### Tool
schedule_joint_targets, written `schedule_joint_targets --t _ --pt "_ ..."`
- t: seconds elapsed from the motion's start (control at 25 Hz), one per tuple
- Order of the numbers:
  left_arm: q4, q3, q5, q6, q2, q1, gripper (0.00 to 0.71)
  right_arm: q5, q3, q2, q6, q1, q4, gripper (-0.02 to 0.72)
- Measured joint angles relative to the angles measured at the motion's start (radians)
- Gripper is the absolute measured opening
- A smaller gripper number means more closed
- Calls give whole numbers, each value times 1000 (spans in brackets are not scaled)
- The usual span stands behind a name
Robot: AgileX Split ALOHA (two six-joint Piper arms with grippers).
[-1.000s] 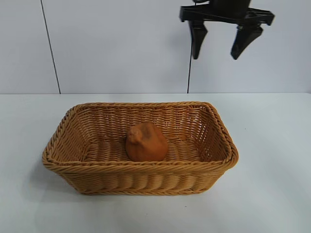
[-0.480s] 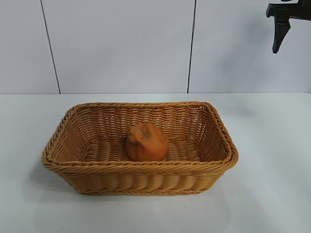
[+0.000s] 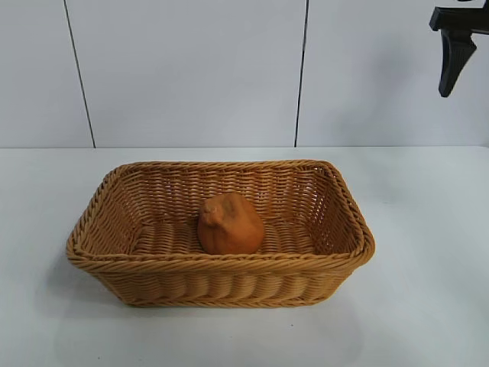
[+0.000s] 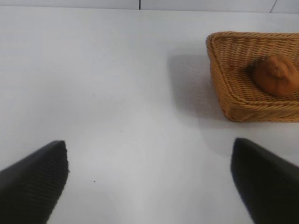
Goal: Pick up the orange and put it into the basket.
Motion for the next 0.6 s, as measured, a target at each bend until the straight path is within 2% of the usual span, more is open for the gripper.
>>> schedule_joint_targets --t 0.32,0.6 --pt "0 0 0 0 0 0 673 7 426 -347 -16 0 6 568" --pt "0 0 0 0 0 0 673 -5 726 -675 -45 0 9 568"
